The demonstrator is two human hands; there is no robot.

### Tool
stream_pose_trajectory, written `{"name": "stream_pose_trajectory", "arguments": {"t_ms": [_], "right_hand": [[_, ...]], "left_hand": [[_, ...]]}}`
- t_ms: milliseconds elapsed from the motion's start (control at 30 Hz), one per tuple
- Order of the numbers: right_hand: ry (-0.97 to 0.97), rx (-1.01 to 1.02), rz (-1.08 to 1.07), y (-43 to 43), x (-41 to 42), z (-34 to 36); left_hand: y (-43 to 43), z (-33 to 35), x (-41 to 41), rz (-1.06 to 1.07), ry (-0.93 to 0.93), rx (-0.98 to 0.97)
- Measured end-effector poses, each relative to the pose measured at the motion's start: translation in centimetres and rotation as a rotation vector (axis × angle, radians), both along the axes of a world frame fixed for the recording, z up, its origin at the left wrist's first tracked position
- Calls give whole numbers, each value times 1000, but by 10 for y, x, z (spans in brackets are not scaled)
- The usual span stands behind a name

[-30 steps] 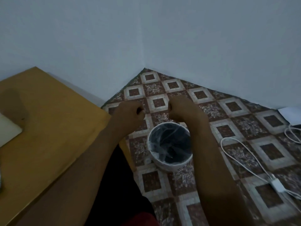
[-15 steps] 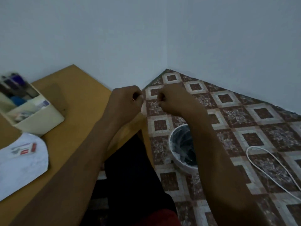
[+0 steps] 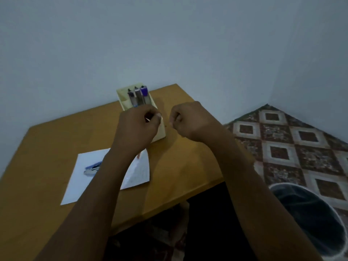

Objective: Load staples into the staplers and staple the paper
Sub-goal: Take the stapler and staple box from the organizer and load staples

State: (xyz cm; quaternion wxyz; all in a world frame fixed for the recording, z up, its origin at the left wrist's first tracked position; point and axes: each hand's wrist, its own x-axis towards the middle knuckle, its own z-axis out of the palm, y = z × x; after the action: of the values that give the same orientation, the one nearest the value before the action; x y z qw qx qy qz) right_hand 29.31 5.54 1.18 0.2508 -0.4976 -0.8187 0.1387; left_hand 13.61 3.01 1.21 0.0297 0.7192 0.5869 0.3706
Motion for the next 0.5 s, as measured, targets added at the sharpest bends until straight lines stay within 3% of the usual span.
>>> {"name": "stream_pose_trajectory", "arguments": {"t_ms": [200,500], "right_hand": [[111,59,62,29,-45,-9],[48,29,91,49,-74,-21]], "left_hand": [[7,0,-55,168,-9,-63],[29,-19,-77,198,88,-186]]}}
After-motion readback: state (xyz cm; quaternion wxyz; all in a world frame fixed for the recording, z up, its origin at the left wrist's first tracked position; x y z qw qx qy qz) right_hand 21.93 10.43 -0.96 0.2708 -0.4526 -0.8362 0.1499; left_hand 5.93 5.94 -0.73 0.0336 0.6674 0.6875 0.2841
